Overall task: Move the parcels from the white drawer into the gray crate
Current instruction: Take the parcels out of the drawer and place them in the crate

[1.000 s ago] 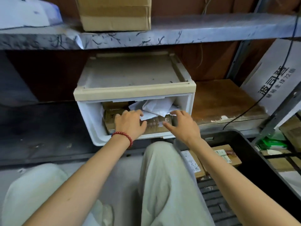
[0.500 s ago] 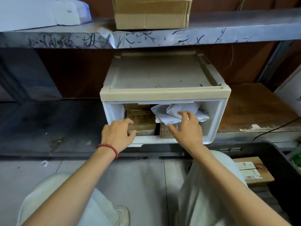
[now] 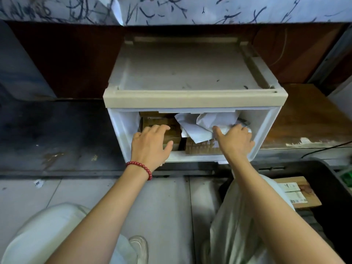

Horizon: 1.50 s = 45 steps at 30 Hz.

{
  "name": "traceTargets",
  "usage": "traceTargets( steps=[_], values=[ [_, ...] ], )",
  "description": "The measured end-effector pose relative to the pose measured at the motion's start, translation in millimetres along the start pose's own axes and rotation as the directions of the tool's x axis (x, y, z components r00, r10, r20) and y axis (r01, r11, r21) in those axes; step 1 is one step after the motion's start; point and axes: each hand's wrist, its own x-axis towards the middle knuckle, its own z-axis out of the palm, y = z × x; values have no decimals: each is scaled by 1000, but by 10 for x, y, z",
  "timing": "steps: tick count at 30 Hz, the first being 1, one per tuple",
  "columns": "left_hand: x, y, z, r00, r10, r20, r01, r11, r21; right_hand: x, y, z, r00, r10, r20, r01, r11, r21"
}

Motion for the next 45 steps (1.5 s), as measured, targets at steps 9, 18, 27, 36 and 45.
traceTargets(
  steps=[9, 18, 27, 36, 45],
  values=[
    [-87, 62, 13, 999, 47, -18, -46, 999, 18, 91, 89, 15, 983, 135, 128, -170, 927, 333],
    [-318, 28, -55, 999, 41, -18, -41, 999, -25, -61, 149, -38, 947, 76, 313, -265, 736, 622],
    [-524, -57, -258, 995, -10, -96, 3, 997, -74, -360, 123, -180, 893, 4, 450, -421, 364, 831],
    [-670, -182, -409, 993, -78, -93, 67, 991, -113, -457, 117, -314, 901, -62, 430, -413, 182, 892],
    [-759, -199, -409, 1000, 9, -7, -10, 988, -152, -689, 45, -283, 723, -364, 588, -495, 322, 807]
  ],
)
